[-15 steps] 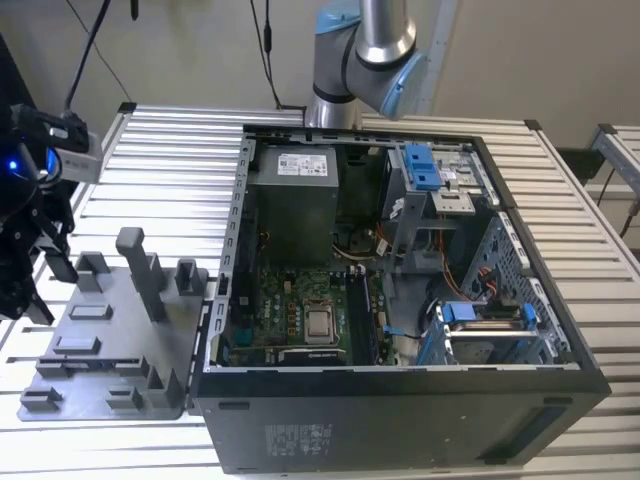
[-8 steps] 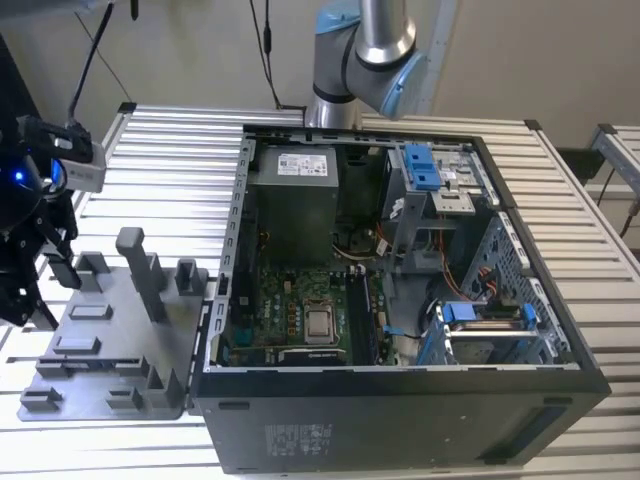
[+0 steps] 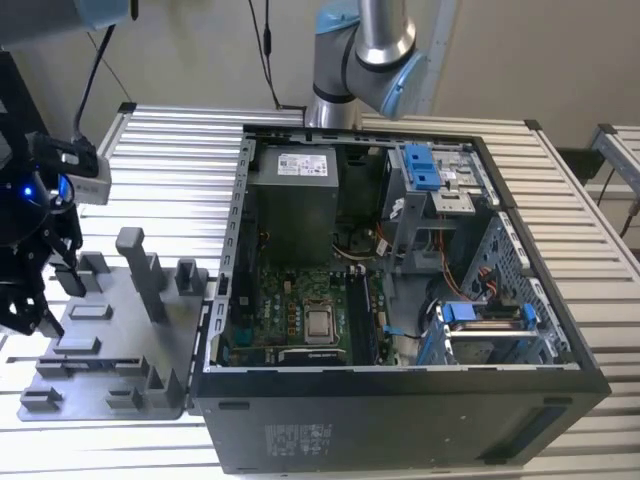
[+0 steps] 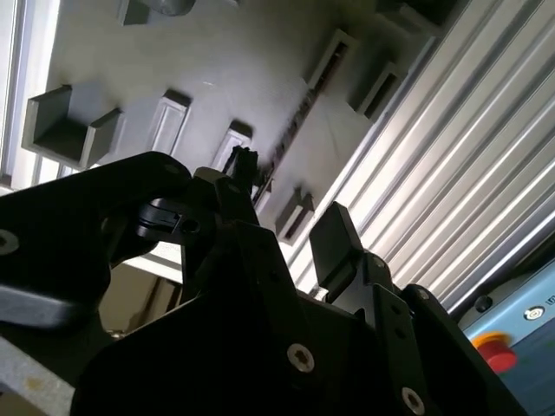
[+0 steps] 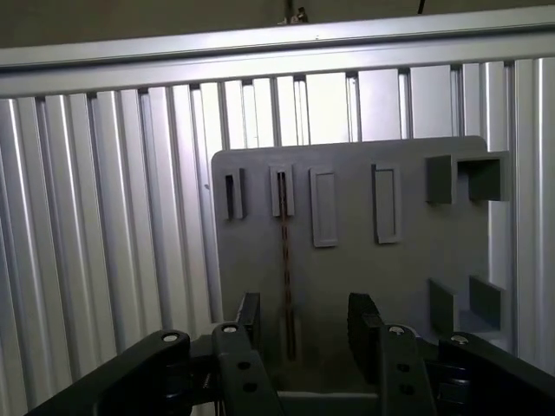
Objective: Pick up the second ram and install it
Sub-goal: 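Pick up the second ram and move it above second insertion slot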
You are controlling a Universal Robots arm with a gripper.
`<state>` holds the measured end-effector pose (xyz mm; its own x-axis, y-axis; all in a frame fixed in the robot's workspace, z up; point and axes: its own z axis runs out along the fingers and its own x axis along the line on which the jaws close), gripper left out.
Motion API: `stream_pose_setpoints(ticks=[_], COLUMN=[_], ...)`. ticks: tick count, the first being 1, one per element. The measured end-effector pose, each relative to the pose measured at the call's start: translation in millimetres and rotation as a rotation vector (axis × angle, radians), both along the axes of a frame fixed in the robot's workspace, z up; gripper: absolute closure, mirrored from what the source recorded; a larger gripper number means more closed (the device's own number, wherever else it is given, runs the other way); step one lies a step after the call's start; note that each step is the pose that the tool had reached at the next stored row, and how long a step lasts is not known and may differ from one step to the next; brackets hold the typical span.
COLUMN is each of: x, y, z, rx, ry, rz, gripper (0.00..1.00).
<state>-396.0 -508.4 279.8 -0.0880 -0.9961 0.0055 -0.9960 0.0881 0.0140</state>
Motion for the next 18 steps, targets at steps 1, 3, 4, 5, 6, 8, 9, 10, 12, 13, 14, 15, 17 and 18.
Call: stream_pose_setpoints(ticks=[1, 3, 4, 5, 6, 8, 9, 10, 12, 13, 14, 15, 17, 18], x=[0.0, 0.0, 0.0, 0.0, 0.0, 0.0, 0.0, 0.0, 0.0, 0.0, 0.0, 0.0, -0.1, -0.1], y=[0.0, 0.0, -0.1, 0.0, 0.0, 0.0, 0.0, 0.0, 0.0, 0.0, 0.0, 0.0, 0.0, -0.1], z=[-1.6, -4.4, -5.8, -7.2, -8.5, -11.2, -12.6, -14.0, -16.5, -17.8, -19.2, -20.6, -23.5, -24.9], rx=[0.0001, 0.0002, 0.0001, 0.0002, 0.0002, 0.0002, 0.0004, 0.0005, 0.0005, 0.0006, 0.0009, 0.0017, 0.0064, 0.0083], ry=[-0.0002, -0.0009, -0.0017, -0.0027, -0.0035, -0.0047, -0.0051, -0.0053, -0.0072, -0.0087, -0.0107, -0.013, -0.0154, -0.0153], rz=[0.0, 0.0, 0.0, 0.001, 0.001, 0.002, 0.002, 0.002, 0.004, 0.006, 0.007, 0.008, 0.009, 0.009], gripper=[0.46, 0.46, 0.46, 0.46, 0.46, 0.46, 0.46, 0.46, 0.46, 0.46, 0.46, 0.46, 0.46, 0.46])
